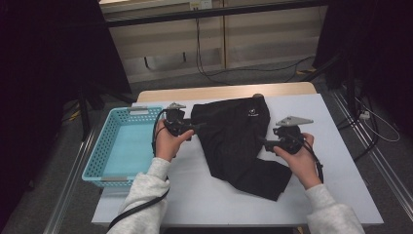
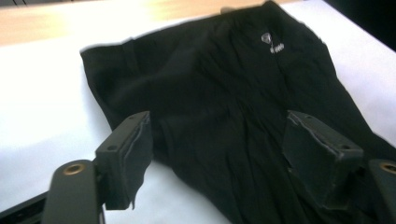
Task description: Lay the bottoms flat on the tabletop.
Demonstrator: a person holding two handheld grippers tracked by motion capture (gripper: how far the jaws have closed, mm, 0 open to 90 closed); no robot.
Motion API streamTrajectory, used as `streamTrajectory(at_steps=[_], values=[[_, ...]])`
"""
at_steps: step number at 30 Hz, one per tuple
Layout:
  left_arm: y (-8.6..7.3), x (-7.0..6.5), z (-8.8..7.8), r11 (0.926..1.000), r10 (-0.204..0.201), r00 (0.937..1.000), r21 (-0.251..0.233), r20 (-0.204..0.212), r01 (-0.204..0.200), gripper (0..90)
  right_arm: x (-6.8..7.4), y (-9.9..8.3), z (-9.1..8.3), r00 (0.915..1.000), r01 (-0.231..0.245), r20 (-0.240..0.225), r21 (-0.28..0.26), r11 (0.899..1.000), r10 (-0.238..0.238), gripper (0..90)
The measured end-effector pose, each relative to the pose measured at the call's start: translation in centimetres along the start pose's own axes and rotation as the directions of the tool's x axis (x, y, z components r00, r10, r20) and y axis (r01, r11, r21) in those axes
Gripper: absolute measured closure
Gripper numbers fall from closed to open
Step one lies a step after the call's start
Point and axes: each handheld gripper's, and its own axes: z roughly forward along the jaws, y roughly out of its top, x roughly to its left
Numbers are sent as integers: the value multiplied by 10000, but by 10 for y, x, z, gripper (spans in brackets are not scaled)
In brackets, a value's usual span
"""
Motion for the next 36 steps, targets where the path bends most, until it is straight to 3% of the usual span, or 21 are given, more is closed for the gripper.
streamTrajectory(at_steps=[3, 8, 11, 16, 22, 36], values=[[-9, -4, -1, 9998, 139, 9999, 140, 82, -140, 223, 10, -12, -6, 9995, 308, 35, 67, 9995, -308, 311], [-21, -8, -4, 9995, 262, 9995, 166, 155, -265, 211, 14, -26, -12, 9997, 160, -170, 154, 9998, -157, 302], [-25, -8, -4, 9984, 427, 9989, 356, 176, -433, 209, 19, -28, -12, 9995, 132, -291, 172, 9998, -127, 299], [-27, -10, -5, 9988, 428, 9988, 242, 256, -435, 202, 28, -28, -8, 9966, 521, -653, 124, 9986, -512, 274], [-28, -13, -5, 9972, 685, 9974, 286, 209, -691, 202, 29, -30, -5, 9970, 429, -648, 238, 9988, -412, 256], [-32, -16, -6, 9973, 678, 9973, 272, 279, -686, 201, 40, -31, -12, 9938, 620, -932, 196, 9979, -599, 276]])
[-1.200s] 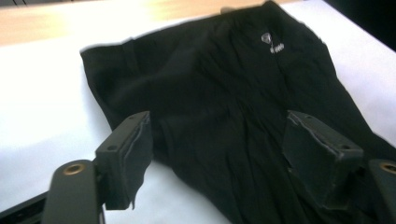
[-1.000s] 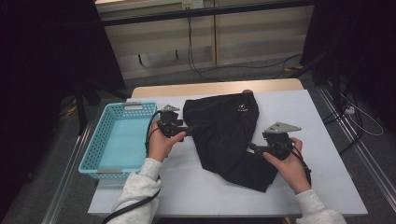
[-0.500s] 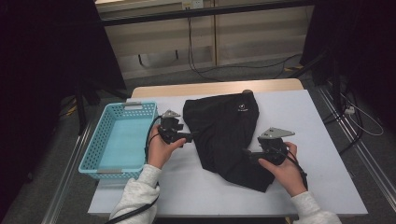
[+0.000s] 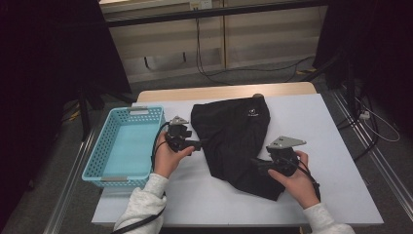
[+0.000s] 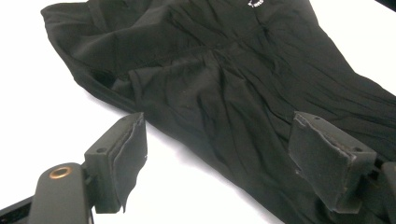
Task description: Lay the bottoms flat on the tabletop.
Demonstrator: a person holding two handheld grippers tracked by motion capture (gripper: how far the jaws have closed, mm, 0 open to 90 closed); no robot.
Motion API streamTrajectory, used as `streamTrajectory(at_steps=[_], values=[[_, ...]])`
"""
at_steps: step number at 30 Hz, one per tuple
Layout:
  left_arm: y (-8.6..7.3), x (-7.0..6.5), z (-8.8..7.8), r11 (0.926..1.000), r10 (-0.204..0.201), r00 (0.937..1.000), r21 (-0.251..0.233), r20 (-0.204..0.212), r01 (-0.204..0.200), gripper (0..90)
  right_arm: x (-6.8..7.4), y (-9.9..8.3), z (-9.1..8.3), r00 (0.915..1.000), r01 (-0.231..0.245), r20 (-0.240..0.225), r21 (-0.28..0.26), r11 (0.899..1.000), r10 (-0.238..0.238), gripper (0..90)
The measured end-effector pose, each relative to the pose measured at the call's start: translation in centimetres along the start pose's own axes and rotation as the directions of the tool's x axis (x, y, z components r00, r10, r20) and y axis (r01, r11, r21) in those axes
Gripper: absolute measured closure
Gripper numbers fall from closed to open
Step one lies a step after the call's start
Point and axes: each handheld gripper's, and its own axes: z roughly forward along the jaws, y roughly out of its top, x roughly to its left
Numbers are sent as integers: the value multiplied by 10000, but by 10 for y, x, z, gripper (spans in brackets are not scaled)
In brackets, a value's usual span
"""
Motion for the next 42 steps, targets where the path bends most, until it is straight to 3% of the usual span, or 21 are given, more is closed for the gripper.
streamTrajectory(at_steps=[8, 13, 15, 18, 20, 25, 29, 36, 42], values=[[-6, -6, -7, 9999, 126, 9999, 17, 13, -126, 202, 15, -1, -4, 9995, 248, -211, 30, 9997, -247, 344], [-8, -6, -7, 10000, 88, 9999, -1, 84, -88, 202, 27, 0, 5, 9974, 466, -562, 194, 9987, -455, 362], [-8, -6, -6, 9999, 101, 9999, 16, 132, -101, 202, 30, 0, 13, 9958, 667, -654, 380, 9970, -641, 412], [-8, -5, -5, 9999, 102, 9998, 27, 176, -103, 202, 32, 1, 24, 9933, 910, -755, 512, 9945, -870, 560], [-7, -5, -5, 9999, 115, 9998, 20, 149, -115, 202, 30, 3, 30, 9923, 1028, -753, 594, 9929, -983, 648], [-5, -6, -5, 9998, 194, 9996, -57, 191, -193, 203, 24, 6, 41, 9910, 1194, -682, 627, 9909, -1151, 765], [-8, -7, -5, 9995, 303, 9993, 42, 213, -304, 205, 16, 14, 39, 9929, 890, -814, 293, 9956, -864, 873], [-11, -8, -8, 9997, 244, 9996, -6, 115, -244, 206, -1, 23, 29, 9972, 389, -634, 42, 9992, -386, 882], [-10, -9, -3, 9996, 285, 9993, 54, 238, -286, 206, -28, 19, 23, 9998, -43, 178, 71, 10000, 42, 883]])
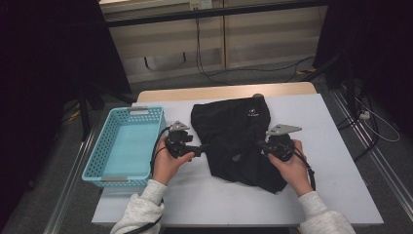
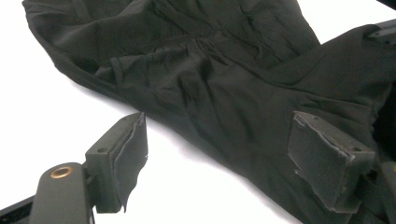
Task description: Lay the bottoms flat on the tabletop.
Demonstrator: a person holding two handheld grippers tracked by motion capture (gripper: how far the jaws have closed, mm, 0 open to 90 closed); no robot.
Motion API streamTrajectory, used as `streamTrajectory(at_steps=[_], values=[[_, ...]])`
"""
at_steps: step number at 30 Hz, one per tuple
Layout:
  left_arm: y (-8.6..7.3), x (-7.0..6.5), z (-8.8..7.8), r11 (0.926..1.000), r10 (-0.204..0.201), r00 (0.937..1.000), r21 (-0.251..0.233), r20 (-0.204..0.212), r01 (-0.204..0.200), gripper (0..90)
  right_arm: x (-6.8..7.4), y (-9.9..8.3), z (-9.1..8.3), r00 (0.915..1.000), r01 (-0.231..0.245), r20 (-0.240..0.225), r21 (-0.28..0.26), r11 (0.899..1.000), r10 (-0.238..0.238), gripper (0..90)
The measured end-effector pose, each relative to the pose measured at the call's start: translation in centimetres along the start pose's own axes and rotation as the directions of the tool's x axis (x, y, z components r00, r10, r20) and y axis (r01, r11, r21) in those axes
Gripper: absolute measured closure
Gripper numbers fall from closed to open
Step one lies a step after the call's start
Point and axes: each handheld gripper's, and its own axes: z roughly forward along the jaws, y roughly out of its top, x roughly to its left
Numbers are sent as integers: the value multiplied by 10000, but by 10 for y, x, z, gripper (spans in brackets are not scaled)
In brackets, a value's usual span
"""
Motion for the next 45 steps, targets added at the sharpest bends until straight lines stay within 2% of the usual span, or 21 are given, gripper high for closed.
streamTrajectory(at_steps=[2, 7, 12, 14, 15, 16, 18, 22, 26, 27, 29, 32, 36, 37, 40, 42, 44, 45], values=[[0, -1, 4, 10000, 33, 9999, 39, 105, -33, 206, -7, -3, 1, 9997, -77, 244, 122, 9999, 74, 883], [0, -4, 12, 9997, 139, 9996, 196, 236, -144, 206, -23, -8, -1, 9978, -458, 495, 132, 9989, 451, 883], [-1, -6, 16, 9993, 136, 9995, 333, 300, -146, 206, -27, -11, 0, 9969, -500, 615, 259, 9984, 484, 882], [-2, -5, 17, 9991, 130, 9994, 391, 318, -142, 205, -28, -12, 0, 9960, -448, 788, 317, 9985, 422, 882], [-3, -5, 18, 9993, 70, 9998, 361, 200, -77, 203, -30, -12, -1, 9951, -402, 923, 345, 9986, 369, 882], [-3, -5, 18, 9993, 46, 9996, 369, 295, -57, 203, -31, -13, -1, 9943, -459, 978, 367, 9983, 421, 882], [-4, -5, 18, 9992, -4, 9995, 399, 315, -9, 202, -33, -15, 0, 9956, -555, 776, 294, 9980, 531, 879], [-6, -4, 18, 9991, -99, 9995, 421, 301, 87, 202, -22, -13, 5, 9988, -4, 498, 616, 9981, -27, 879], [-8, -2, 19, 9985, -112, 9998, 532, 168, 103, 202, -16, -12, 9, 9994, 222, 262, 792, 9966, -244, 869], [-9, -2, 19, 9988, -113, 9998, 476, 145, 106, 202, -15, -14, 9, 9997, 154, 167, 874, 9961, -169, 870], [-8, -3, 20, 9986, -66, 9997, 526, 227, 54, 204, -8, -17, 13, 9994, 318, -201, 1078, 9937, -298, 875], [-7, -6, 18, 9990, 23, 9996, 451, 292, -36, 204, 2, -17, 15, 9966, 689, -524, 1155, 9909, -632, 875], [-9, -5, 14, 9988, 63, 9996, 485, 288, -76, 204, 10, -15, 14, 9931, 683, -1027, 1145, 9911, -566, 878], [-10, -5, 14, 9990, 55, 9998, 445, 170, -63, 204, 13, -15, 15, 9923, 746, -1072, 1161, 9904, -621, 876], [-10, -5, 13, 9986, 129, 9995, 518, 281, -144, 204, 21, -15, 15, 9893, 1054, -1127, 1106, 9883, -929, 875], [-10, -7, 13, 9988, 117, 9993, 469, 350, -134, 204, 25, -14, 15, 9877, 923, -1342, 899, 9917, -798, 868], [-10, -7, 12, 9990, 129, 9991, 412, 396, -145, 204, 27, -12, 16, 9810, 889, -1788, 714, 9935, -749, 855], [-9, -7, 12, 9990, 140, 9990, 414, 415, -158, 204, 29, -12, 17, 9807, 924, -1798, 805, 9925, -767, 857]])
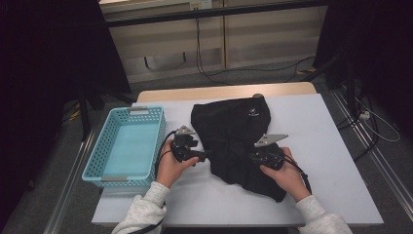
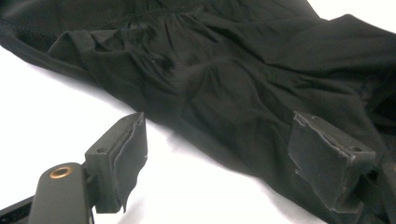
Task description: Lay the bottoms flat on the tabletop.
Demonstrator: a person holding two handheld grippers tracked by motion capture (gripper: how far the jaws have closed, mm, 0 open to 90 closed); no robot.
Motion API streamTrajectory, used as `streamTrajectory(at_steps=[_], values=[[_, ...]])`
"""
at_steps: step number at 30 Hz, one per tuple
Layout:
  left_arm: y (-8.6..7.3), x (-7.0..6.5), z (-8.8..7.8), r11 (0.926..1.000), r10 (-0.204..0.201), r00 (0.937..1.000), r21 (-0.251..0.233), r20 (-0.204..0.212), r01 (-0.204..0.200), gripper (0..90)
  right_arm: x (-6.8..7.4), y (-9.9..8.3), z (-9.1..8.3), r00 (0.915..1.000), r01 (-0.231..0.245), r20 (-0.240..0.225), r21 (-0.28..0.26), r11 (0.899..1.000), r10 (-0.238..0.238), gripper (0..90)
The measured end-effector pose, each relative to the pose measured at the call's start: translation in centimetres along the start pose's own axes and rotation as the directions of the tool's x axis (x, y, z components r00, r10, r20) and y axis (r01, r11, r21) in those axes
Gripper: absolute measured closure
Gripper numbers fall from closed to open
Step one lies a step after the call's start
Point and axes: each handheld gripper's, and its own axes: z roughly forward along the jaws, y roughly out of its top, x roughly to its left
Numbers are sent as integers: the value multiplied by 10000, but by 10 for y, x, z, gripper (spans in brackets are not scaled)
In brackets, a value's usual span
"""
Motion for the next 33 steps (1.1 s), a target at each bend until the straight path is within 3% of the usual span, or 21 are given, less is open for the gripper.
streamTrajectory(at_steps=[4, 7, 10, 13, 15, 17, 18, 21, 24, 26, 27, 29, 31, 33], values=[[1, 1, -1, 10000, -28, 10000, -80, -29, 28, 204, 9, 2, 2, 9996, 260, -118, 45, 9997, -259, 840], [0, 1, -1, 10000, -59, 10000, -18, -28, 59, 203, 11, 5, 3, 9990, 444, 106, 63, 9990, -444, 715], [0, 2, -3, 10000, -46, 10000, -53, -59, 45, 203, 5, 6, -3, 9996, 187, 224, -204, 9996, -183, 621], [0, 3, -5, 9999, -63, 10000, -117, -70, 62, 202, -7, 8, -13, 9964, -319, 770, -501, 9982, 357, 521], [0, 3, -5, 9998, -109, 9999, -140, -62, 108, 203, -18, 9, -20, 9873, -790, 1318, -802, 9936, 892, 490], [-1, 4, -6, 9999, -109, 9999, -128, -71, 108, 202, -26, 8, -26, 9694, -1000, 2099, -1345, 9859, 1270, 491], [-1, 4, -6, 9999, -111, 9999, -131, -66, 110, 202, -30, 8, -26, 9622, -1215, 2266, -1392, 9828, 1511, 491], [-1, 3, -5, 9999, -108, 9999, -113, -71, 107, 202, -35, 4, -13, 9522, -1642, 2485, -745, 9836, 1778, 491], [-1, 2, -6, 9999, -87, 9999, -99, -56, 87, 202, -35, 1, 5, 9475, -1706, 2752, 47, 9853, 1627, 491], [-1, 2, -7, 9999, -76, 9999, -138, -75, 75, 202, -34, 1, 10, 9429, -1832, 2812, -98, 9830, 1785, 575], [-1, 3, -7, 9998, -76, 9999, -167, -85, 75, 202, -34, 3, 9, 9467, -1710, 2764, -30, 9853, 1652, 747], [-1, 3, -9, 9998, -97, 9999, -183, -130, 94, 202, -35, 2, 10, 9567, -1693, 2391, -67, 9855, 1660, 886], [-2, 3, -9, 9997, -130, 9998, -191, -123, 128, 202, -39, 2, 9, 9615, -1750, 2132, -115, 9845, 1734, 900], [-1, 3, -11, 9997, -120, 9998, -206, -138, 117, 202, -44, 4, 5, 9586, -1834, 2150, -348, 9824, 1866, 900]])
